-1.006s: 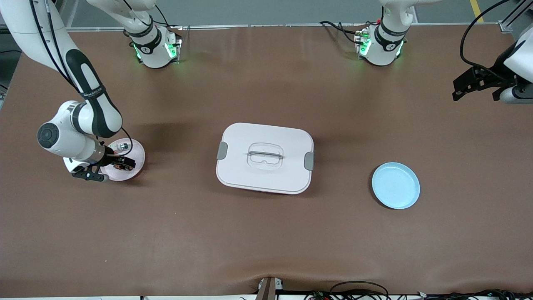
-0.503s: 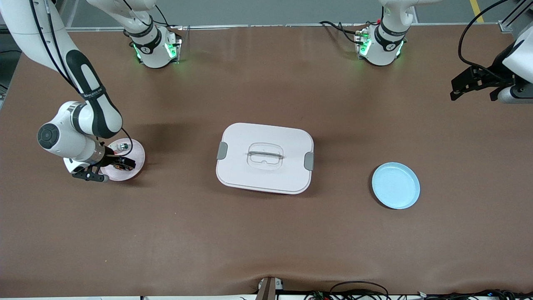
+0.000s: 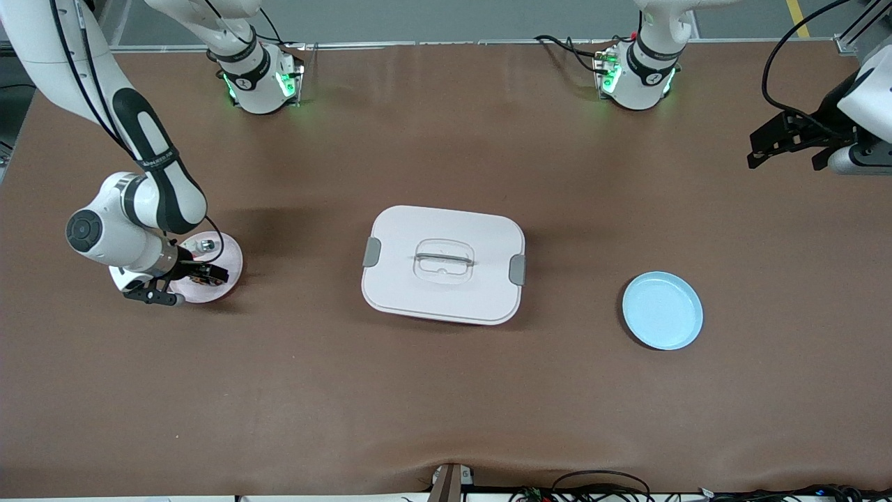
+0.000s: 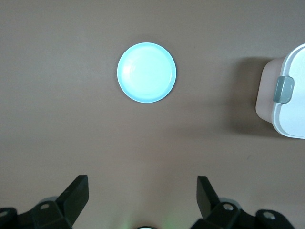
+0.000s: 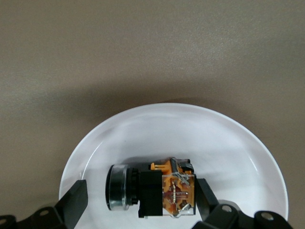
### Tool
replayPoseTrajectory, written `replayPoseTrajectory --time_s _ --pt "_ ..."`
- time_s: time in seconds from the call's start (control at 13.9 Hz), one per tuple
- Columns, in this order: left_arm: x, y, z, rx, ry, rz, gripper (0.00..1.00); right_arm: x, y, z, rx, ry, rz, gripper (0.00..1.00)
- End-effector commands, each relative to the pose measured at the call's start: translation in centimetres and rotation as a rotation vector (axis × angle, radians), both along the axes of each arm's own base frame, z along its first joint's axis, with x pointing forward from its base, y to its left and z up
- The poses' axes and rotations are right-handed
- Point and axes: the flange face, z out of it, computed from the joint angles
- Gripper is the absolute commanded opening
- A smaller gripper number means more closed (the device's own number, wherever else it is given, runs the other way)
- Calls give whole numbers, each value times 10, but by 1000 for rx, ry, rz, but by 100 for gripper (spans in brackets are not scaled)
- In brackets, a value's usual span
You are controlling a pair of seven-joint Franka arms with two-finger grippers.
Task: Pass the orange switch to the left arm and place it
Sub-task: 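Close the right gripper on the black-orange switch while the left gripper starts moving, then lift the switch over the box with the right gripper while the left gripper approaches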
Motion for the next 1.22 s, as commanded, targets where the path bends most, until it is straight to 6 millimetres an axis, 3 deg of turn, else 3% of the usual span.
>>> replayPoseTrajectory --time_s 0.0,0.14,0.22,0.29,0.57,0.79,0.93,1.15 --pt "0 -11 0 -13 10 -10 100 6 -1 1 9 -10 -6 81" --pt "2 -16 -1 -14 6 -4 100 6 -1 1 9 -10 -6 42" --pt "3 -20 -4 -14 9 -5 100 6 -1 2 10 -8 -5 12" --pt "4 -25 -5 -14 9 -4 100 8 -1 3 10 -7 -12 0" --pt "5 -33 -7 -14 7 9 100 18 -1 20 20 14 -17 0" --pt "4 -46 -7 -27 -1 -5 100 31 7 57 46 139 -108 0" --pt "5 -52 -6 -40 -6 9 100 37 25 88 55 189 -151 0" --pt "3 -64 -4 -116 2 15 100 43 73 132 127 263 -241 0"
